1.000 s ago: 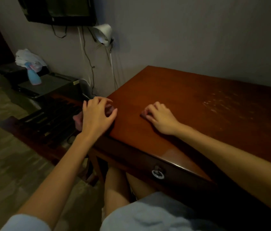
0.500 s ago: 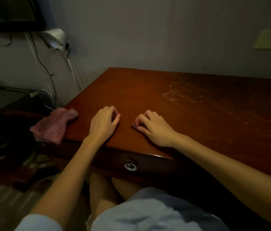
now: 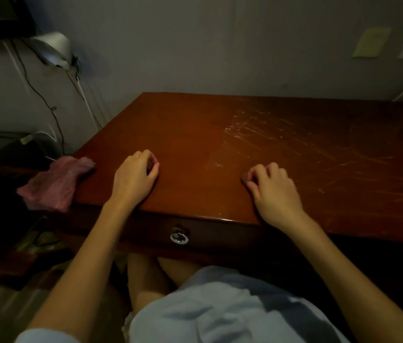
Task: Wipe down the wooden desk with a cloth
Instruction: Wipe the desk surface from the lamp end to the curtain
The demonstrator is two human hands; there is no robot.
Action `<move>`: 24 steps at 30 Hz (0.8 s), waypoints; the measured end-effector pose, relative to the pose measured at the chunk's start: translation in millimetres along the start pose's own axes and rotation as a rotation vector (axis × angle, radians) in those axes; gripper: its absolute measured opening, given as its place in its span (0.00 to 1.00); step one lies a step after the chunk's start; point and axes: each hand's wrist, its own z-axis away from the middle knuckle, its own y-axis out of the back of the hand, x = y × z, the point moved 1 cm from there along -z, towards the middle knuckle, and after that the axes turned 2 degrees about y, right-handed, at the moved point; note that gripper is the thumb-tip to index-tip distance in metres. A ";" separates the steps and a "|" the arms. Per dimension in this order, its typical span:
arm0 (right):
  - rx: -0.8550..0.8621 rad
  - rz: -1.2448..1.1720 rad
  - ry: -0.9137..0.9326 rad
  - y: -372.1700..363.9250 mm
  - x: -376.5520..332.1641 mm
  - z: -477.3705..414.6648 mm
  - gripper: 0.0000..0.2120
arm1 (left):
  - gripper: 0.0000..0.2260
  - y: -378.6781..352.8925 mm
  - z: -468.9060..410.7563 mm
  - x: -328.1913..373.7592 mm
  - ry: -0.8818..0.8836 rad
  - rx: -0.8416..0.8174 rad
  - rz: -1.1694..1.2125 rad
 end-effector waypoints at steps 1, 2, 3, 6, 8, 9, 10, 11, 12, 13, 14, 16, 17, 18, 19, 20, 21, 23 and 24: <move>0.012 0.001 -0.001 -6.8 -14.4 -7.8 0.13 | 0.03 -0.1 -0.3 0.1 0.001 -0.002 -0.003; 0.015 -0.013 0.023 -12.9 -31.4 -12.8 0.13 | 0.03 -0.3 -0.7 0.1 0.002 -0.004 -0.005; 0.017 -0.033 0.070 -18.3 -47.7 -12.7 0.12 | 0.03 -0.4 -0.9 -0.2 0.004 -0.006 -0.008; 0.031 -0.067 0.290 -23.3 -74.8 13.5 0.09 | 0.03 -0.8 -0.8 -0.1 0.008 -0.007 -0.007; 0.034 -0.079 0.387 -15.3 -63.2 38.6 0.09 | 0.03 -1.1 -0.4 0.1 0.001 0.000 0.011; 0.036 -0.075 0.374 -9.4 -49.1 46.0 0.09 | 0.03 -1.5 -0.3 0.0 -0.004 0.003 0.015; 0.045 -0.055 0.324 -4.0 -30.6 48.2 0.08 | 0.03 -1.9 -0.1 -0.3 -0.007 0.007 0.015; 0.046 -0.038 0.254 1.6 -11.2 46.2 0.08 | 0.03 -2.4 -0.4 -0.8 -0.007 0.010 0.014; 0.024 -0.041 0.177 8.0 5.3 41.2 0.09 | 0.03 -2.8 -0.7 -1.2 -0.005 0.012 0.014; -0.025 -0.054 0.098 12.2 16.6 32.9 0.09 | 0.03 -3.3 -0.8 -1.4 -0.003 0.012 0.013; -0.062 -0.066 0.029 12.6 21.4 22.0 0.09 | 0.03 -3.1 -0.6 -1.3 0.000 0.011 0.011; -0.027 -0.027 -0.051 5.6 9.6 -2.8 0.11 | 0.03 -2.8 0.1 -0.8 0.005 0.008 0.008; -0.010 -0.002 -0.065 -1.4 -3.8 -15.8 0.12 | 0.03 -2.5 0.6 -0.8 0.007 0.008 0.009; -0.014 -0.004 -0.052 -10.2 -20.5 -26.7 0.13 | 0.03 -2.2 0.7 -0.2 0.008 0.008 0.012; -0.026 -0.020 -0.015 -18.5 -39.6 -33.0 0.13 | 0.02 -1.5 1.5 0.2 0.008 0.005 0.012; -0.034 -0.037 0.048 -26.5 -58.4 -33.5 0.12 | 0.02 -0.9 1.7 0.9 0.010 0.004 0.010; -0.039 -0.046 0.127 -31.0 -74.5 -27.4 0.12 | 0.02 -0.6 1.7 1.2 0.014 0.005 0.005; -0.035 -0.056 0.292 -31.4 -89.4 -5.2 0.10 | 0.02 0.5 0.5 1.0 0.021 0.010 0.001; -0.027 -0.063 0.357 -27.7 -85.4 5.8 0.09 | 0.03 0.5 0.1 0.8 0.020 0.010 0.003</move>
